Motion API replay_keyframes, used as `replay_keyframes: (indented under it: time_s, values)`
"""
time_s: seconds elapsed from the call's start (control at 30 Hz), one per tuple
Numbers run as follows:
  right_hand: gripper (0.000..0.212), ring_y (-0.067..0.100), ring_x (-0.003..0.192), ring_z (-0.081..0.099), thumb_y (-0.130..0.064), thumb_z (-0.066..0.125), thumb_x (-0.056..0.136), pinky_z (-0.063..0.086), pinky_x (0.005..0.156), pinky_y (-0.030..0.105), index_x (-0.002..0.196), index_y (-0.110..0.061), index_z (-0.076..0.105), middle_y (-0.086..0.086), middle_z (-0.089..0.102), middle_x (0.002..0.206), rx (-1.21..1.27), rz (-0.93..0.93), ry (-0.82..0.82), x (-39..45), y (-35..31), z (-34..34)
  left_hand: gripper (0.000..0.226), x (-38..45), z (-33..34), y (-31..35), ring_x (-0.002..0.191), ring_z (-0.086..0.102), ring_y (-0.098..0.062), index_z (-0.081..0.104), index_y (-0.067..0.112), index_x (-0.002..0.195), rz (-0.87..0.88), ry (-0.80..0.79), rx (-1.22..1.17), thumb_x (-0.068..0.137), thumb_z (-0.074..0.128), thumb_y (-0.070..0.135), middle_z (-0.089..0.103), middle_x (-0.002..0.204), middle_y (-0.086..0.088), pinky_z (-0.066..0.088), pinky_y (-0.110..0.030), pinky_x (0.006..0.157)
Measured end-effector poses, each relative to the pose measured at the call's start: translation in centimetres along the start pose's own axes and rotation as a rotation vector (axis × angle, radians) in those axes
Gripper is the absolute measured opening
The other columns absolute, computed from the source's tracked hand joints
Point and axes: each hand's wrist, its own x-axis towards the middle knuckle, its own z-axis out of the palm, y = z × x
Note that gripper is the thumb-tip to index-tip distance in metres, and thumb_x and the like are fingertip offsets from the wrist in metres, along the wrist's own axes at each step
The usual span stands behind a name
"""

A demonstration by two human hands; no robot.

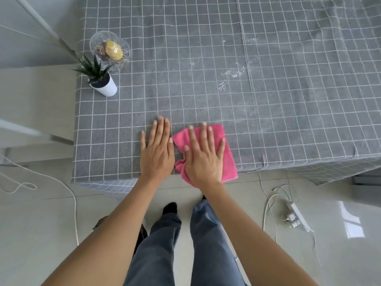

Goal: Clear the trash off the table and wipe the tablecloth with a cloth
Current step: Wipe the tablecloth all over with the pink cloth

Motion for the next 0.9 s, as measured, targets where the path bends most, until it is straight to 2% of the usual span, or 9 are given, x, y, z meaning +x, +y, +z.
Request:
replay_keyframes:
  time_s: [0.1, 0.23, 0.3, 0.4, 0.5, 0.67, 0.77, 0.8, 0.9]
  values:
    - [0.052, 0.016, 0.145, -0.018, -0.044, 0.014, 0.103, -0.013, 0.116, 0.05, 0.152, -0.037, 0.0, -0.002, -0.01, 0.161, -0.039, -0.045, -0.006, 0.5, 1.2, 0.0, 0.055, -0.1, 0.0, 0.0, 0.147, 0.003, -0.013, 0.009, 0.016, 0.153, 0.01, 0.003, 0.007, 0.1, 0.009, 0.031, 0.007, 0.16, 0.0, 0.0, -0.045, 0.119]
    - [0.052, 0.02, 0.147, -0.014, -0.044, 0.014, 0.102, -0.013, 0.116, 0.05, 0.152, -0.036, -0.002, 0.001, -0.01, 0.161, -0.007, 0.181, 0.034, 1.6, 3.3, -0.9, 0.055, -0.2, -0.2, 0.1, 0.147, 0.002, -0.012, 0.006, 0.017, 0.153, -0.008, 0.002, -0.002, 0.1, 0.008, 0.032, 0.005, 0.16, 0.001, 0.0, -0.044, 0.12]
    - [0.054, 0.021, 0.148, -0.012, -0.042, 0.016, 0.102, -0.015, 0.115, 0.05, 0.153, -0.034, 0.0, 0.002, -0.01, 0.161, 0.026, 0.217, 0.063, 1.4, 2.0, -0.8, 0.055, -0.2, -0.1, 0.3, 0.147, 0.002, -0.012, 0.005, 0.017, 0.153, -0.013, 0.001, -0.003, 0.1, 0.008, 0.032, 0.004, 0.16, 0.002, 0.001, -0.045, 0.12]
    - [0.054, 0.018, 0.146, -0.018, -0.042, 0.014, 0.102, -0.017, 0.114, 0.05, 0.152, -0.035, -0.005, 0.0, -0.014, 0.16, -0.014, 0.063, 0.004, 0.3, 0.0, 0.0, 0.055, -0.2, -0.2, 0.2, 0.147, 0.001, -0.011, 0.005, 0.017, 0.152, -0.008, 0.004, -0.013, 0.099, 0.007, 0.032, 0.004, 0.16, 0.002, -0.001, -0.043, 0.119]
    - [0.052, 0.014, 0.144, -0.02, -0.044, 0.013, 0.102, -0.016, 0.115, 0.049, 0.151, -0.037, -0.003, -0.003, -0.012, 0.16, -0.041, -0.027, -0.027, 0.4, 1.3, -0.3, 0.055, -0.1, -0.3, 0.1, 0.147, 0.002, -0.012, 0.006, 0.016, 0.152, 0.003, 0.011, -0.011, 0.1, 0.008, 0.031, 0.006, 0.16, 0.001, -0.002, -0.043, 0.119]
    - [0.053, 0.019, 0.147, -0.014, -0.047, 0.005, 0.101, -0.01, 0.117, 0.051, 0.151, -0.039, -0.008, -0.001, -0.013, 0.16, -0.036, 0.216, 0.039, 2.2, 5.9, -2.1, 0.055, -0.1, 0.0, 0.0, 0.147, 0.003, -0.012, 0.007, 0.017, 0.153, -0.007, 0.011, 0.008, 0.1, 0.007, 0.032, 0.006, 0.16, 0.002, -0.002, -0.042, 0.119]
    - [0.054, 0.019, 0.147, -0.015, -0.047, 0.008, 0.101, -0.012, 0.116, 0.051, 0.151, -0.037, -0.006, -0.001, -0.012, 0.161, 0.001, 0.336, 0.067, 2.8, 4.9, -2.2, 0.055, -0.2, 0.1, 0.1, 0.148, 0.004, -0.012, 0.007, 0.017, 0.153, -0.015, 0.011, 0.022, 0.1, 0.007, 0.031, 0.006, 0.16, 0.002, 0.0, -0.043, 0.119]
    - [0.054, 0.019, 0.146, -0.017, -0.047, 0.008, 0.1, -0.014, 0.116, 0.052, 0.151, -0.037, -0.008, 0.0, -0.015, 0.16, -0.005, 0.303, 0.05, 2.9, 3.8, -2.0, 0.055, -0.2, 0.1, 0.2, 0.148, 0.004, -0.012, 0.007, 0.017, 0.153, -0.018, 0.012, 0.026, 0.1, 0.007, 0.032, 0.006, 0.16, 0.002, 0.0, -0.043, 0.119]
    - [0.052, 0.018, 0.146, -0.018, -0.044, 0.01, 0.102, -0.015, 0.115, 0.051, 0.151, -0.037, -0.004, -0.002, -0.015, 0.16, -0.04, 0.014, -0.014, 2.7, 1.2, -1.3, 0.055, -0.1, 0.0, 0.3, 0.148, 0.003, -0.012, 0.005, 0.018, 0.153, -0.018, 0.005, 0.025, 0.1, 0.006, 0.032, 0.005, 0.16, 0.003, -0.001, -0.043, 0.119]
